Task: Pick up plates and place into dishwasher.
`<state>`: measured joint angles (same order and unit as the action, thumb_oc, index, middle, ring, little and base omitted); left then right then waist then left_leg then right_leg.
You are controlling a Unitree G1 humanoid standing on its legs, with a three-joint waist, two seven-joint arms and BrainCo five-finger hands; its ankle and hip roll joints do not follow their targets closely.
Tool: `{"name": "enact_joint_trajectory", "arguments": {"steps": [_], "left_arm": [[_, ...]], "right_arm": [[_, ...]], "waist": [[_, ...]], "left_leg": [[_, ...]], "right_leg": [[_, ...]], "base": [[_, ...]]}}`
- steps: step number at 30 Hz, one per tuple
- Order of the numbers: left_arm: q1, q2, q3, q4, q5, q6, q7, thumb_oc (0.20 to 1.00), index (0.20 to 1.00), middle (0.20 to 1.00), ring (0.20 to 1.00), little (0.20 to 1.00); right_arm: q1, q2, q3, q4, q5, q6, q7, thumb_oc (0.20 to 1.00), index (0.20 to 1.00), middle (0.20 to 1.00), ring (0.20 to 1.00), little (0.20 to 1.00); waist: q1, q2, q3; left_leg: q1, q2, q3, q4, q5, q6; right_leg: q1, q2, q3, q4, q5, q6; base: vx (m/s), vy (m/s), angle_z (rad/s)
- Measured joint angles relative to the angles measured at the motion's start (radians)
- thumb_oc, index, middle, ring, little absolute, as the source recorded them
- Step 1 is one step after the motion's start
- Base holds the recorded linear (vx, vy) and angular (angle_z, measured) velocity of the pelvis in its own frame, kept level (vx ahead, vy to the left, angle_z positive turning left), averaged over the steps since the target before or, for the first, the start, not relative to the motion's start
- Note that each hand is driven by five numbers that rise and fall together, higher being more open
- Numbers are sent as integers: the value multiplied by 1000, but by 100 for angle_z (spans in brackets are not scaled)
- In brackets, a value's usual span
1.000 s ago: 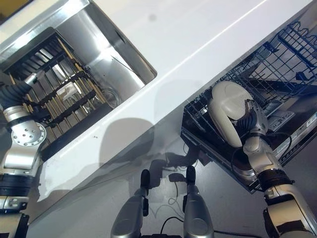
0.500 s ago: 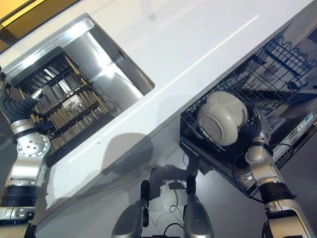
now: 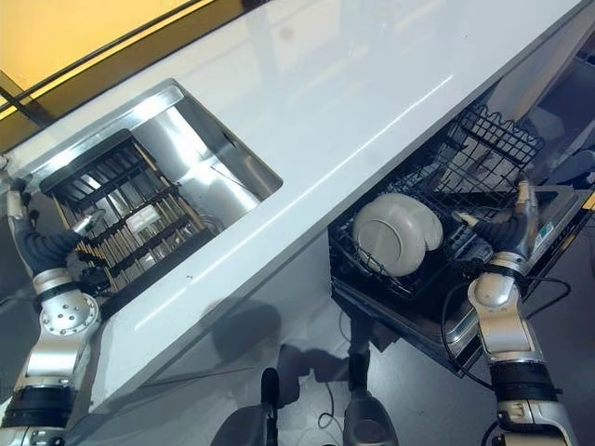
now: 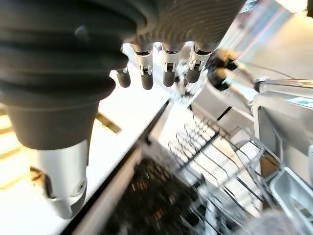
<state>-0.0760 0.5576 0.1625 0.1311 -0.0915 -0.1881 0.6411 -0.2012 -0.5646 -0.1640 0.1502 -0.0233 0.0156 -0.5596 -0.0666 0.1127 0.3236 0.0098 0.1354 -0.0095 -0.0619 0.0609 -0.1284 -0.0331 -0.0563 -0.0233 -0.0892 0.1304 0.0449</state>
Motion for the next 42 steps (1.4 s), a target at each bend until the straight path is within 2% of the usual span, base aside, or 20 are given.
{"name": "enact_joint_trajectory", "arguments": {"steps": [6,11,19,21,24,28,30,37,40,42], "left_arm": [[38,-74,7,-1,0,-4,-13,1000,1000,1000,1000,1000],[57,-87,4,0,0,-4,-13,1000,1000,1000,1000,1000],[60,-91,-49,2,-1,-2,-15,1000,1000,1000,1000,1000],[52,-90,-60,7,-1,-1,-8,1000,1000,1000,1000,1000],[-11,-73,-65,9,-12,-9,16,1000,1000,1000,1000,1000],[-97,-53,-66,-3,-14,-28,47,1000,1000,1000,1000,1000],[-129,-27,-68,-14,-23,-35,58,1000,1000,1000,1000,1000],[-260,60,-68,-19,-54,-31,63,1000,1000,1000,1000,1000],[-280,107,-70,-15,-54,5,63,1000,1000,1000,1000,1000],[-288,130,-67,-15,-54,7,63,1000,1000,1000,1000,1000]], "right_arm": [[32,59,-3,-9,72,-10,-3,1000,1000,1000,1000,1000],[44,61,-3,-4,125,-10,1,1000,1000,1000,1000,1000],[50,50,-2,45,175,-13,3,1000,1000,1000,1000,1000],[44,36,2,69,205,-21,-23,1000,1000,1000,1000,1000],[-6,22,4,111,261,-43,-71,1000,1000,1000,1000,1000],[-79,24,40,160,315,-60,-83,1000,1000,1000,1000,1000],[-107,28,67,188,337,-80,-84,1000,1000,1000,1000,1000],[-219,34,107,296,403,-131,-93,1000,1000,1000,1000,1000],[-240,35,135,306,411,-152,-108,1000,1000,1000,1000,1000],[-245,39,137,310,420,-168,-144,1000,1000,1000,1000,1000]], "waist": [[0,31,-22],[-2,64,-24],[-5,70,-22],[-3,70,-17],[-1,76,35],[1,90,99],[5,84,124],[25,59,165],[30,49,172],[31,49,172]], "left_leg": [[13,-9,9,2,0,1],[13,-29,13,33,-20,12],[10,-52,31,55,-33,32],[-19,-56,30,69,-32,31],[-97,-65,16,125,-30,32],[-152,-76,7,151,-31,41],[-179,-77,5,170,-31,41],[-281,-75,-5,224,-29,44],[-308,-76,-11,229,-28,45],[-332,-77,-18,230,-27,47]], "right_leg": [[2,-7,18,1,-5,5],[2,-25,45,4,-2,15],[-3,-48,60,17,3,33],[-28,-51,60,30,4,35],[-92,-60,58,71,5,37],[-147,-72,56,112,4,42],[-173,-73,56,131,3,43],[-253,-75,42,173,3,43],[-275,-76,39,173,3,43],[-291,-76,36,174,3,43]], "base": [[51,147,-8],[76,159,-12],[-19,79,-4],[-248,8,3],[-188,49,10],[-104,16,10],[-113,-35,8],[-87,-38,10],[-56,-39,6],[-37,-1,11]]}}
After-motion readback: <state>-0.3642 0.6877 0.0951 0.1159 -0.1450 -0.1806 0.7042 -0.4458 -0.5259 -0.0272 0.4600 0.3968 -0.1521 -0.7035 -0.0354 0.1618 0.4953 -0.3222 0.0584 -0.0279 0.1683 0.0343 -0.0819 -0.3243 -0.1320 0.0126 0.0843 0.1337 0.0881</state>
